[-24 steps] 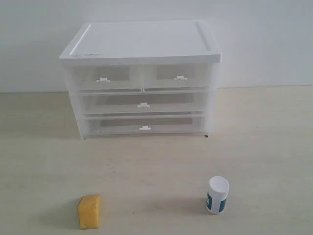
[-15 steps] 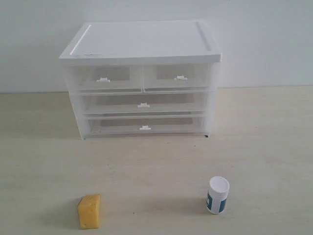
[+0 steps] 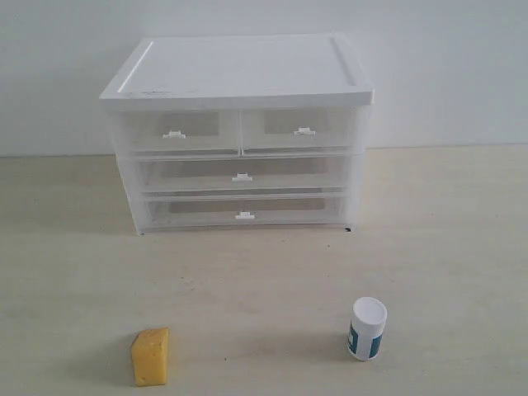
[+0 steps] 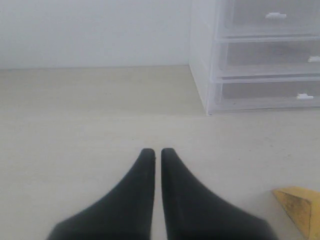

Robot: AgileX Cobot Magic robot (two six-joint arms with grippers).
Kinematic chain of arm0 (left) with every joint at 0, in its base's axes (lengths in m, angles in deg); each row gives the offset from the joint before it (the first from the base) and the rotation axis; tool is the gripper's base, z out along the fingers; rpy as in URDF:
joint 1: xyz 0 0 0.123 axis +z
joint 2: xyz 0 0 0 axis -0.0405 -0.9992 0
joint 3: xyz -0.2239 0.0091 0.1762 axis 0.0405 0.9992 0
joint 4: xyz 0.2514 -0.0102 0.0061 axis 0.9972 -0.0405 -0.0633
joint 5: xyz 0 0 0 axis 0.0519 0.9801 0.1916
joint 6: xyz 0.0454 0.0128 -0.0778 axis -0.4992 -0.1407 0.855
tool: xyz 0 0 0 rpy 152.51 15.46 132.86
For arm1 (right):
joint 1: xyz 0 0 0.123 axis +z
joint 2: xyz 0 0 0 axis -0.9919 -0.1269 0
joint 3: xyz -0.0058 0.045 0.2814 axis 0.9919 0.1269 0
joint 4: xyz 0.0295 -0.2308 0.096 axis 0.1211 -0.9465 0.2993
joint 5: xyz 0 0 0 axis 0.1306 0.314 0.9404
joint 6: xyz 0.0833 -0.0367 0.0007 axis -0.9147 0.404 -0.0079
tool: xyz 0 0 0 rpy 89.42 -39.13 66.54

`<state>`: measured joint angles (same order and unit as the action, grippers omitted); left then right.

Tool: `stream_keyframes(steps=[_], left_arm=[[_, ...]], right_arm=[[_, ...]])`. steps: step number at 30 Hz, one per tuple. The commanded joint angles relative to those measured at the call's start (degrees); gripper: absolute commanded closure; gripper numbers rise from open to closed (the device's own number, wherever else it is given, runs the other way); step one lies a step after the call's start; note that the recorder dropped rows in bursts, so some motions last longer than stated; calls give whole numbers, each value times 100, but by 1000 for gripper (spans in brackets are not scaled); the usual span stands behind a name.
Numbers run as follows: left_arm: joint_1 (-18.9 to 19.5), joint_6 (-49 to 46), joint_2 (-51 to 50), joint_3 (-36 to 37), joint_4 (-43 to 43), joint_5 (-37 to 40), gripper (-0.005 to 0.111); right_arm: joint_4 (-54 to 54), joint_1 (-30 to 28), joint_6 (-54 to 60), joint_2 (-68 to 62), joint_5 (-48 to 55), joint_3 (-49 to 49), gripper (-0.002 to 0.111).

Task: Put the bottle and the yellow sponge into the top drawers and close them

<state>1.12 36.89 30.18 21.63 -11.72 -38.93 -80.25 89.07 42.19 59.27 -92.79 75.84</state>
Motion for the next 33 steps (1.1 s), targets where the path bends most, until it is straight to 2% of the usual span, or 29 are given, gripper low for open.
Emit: stream_keyframes(steps=[1,9,13,16,24,28,33], left_arm=[[5,51,21,14,-40,-36,103],[5,51,21,14,-40,-36,103],[5,51,21,14,-40,-36,103],[5,51,21,14,-40,-36,103],[5,51,21,14,-40,-36,103],[5,51,21,14,-40,-36,103],[5,51,21,14,-40,-36,103]], right_arm=[[-310,-5,68,-1249,-107,-606,108],[-558,30,-86,-3285,-595,-1291,108],[-556,335,-15,-4148,-1095,-1314,108],[-297,706,342,-4780,-1487,-1314,108],[1853,2237,2327,-6193,-2699,-1314,108],[2405,2945,2424,-6957,-3562,-1376,108],[2646,3395,2613,-7657,-3747,-1712,108]])
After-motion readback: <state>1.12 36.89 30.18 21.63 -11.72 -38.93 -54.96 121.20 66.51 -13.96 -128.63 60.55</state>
